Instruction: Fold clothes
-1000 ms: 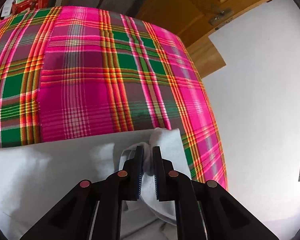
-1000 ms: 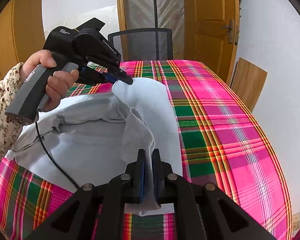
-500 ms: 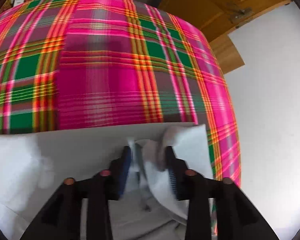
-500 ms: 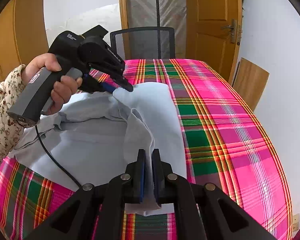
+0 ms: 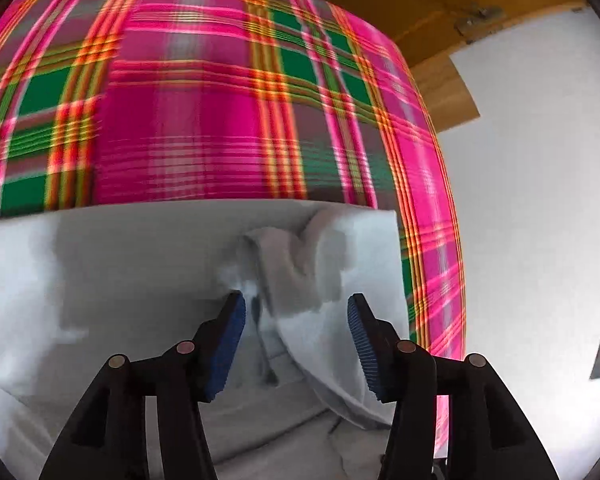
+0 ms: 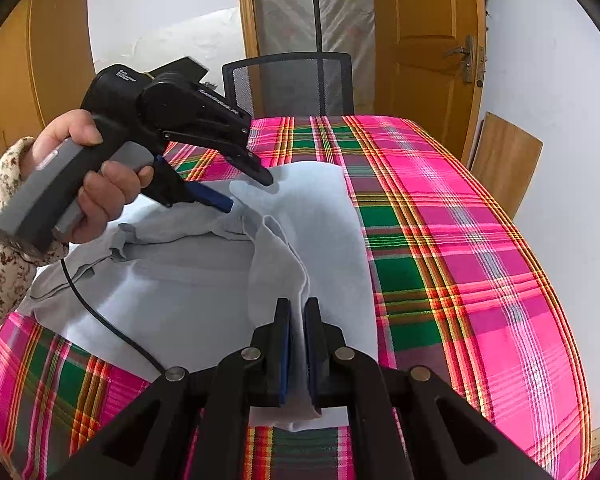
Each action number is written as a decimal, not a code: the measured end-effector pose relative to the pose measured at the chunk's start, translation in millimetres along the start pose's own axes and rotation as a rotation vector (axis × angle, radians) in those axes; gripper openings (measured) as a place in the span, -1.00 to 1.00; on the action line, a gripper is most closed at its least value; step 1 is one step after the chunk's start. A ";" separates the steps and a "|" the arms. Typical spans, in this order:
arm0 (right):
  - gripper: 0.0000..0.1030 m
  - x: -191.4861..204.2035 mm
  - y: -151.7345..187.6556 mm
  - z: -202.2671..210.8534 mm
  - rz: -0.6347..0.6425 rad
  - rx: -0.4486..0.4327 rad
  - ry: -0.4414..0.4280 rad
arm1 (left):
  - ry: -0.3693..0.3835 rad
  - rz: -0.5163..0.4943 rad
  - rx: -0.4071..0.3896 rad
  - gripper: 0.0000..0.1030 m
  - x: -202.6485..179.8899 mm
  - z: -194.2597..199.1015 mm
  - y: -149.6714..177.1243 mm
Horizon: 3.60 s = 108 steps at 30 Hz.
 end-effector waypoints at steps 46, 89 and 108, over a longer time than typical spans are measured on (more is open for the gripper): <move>-0.86 101.9 0.4 -30.9 0.188 0.074 -0.129 | 0.030 0.037 0.072 -0.50 44.5 19.4 -8.5; -0.72 -35.8 13.6 12.6 -0.195 0.018 -0.132 | -0.056 -0.214 -0.247 0.25 5.7 69.6 238.9; -0.30 -35.9 39.0 7.9 -0.042 0.041 -0.147 | 0.002 -0.067 -0.201 0.25 12.3 29.7 209.9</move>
Point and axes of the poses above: each gripper's, at about its wrist camera, not at the fingertips, and z roughly against the way its jaws point, x to its left, y to its underside, the point moved 2 cm from there along -z, roughly the way its jaws point, and after that the axes turned 4 degrees about -y, right-handed, at the moved point
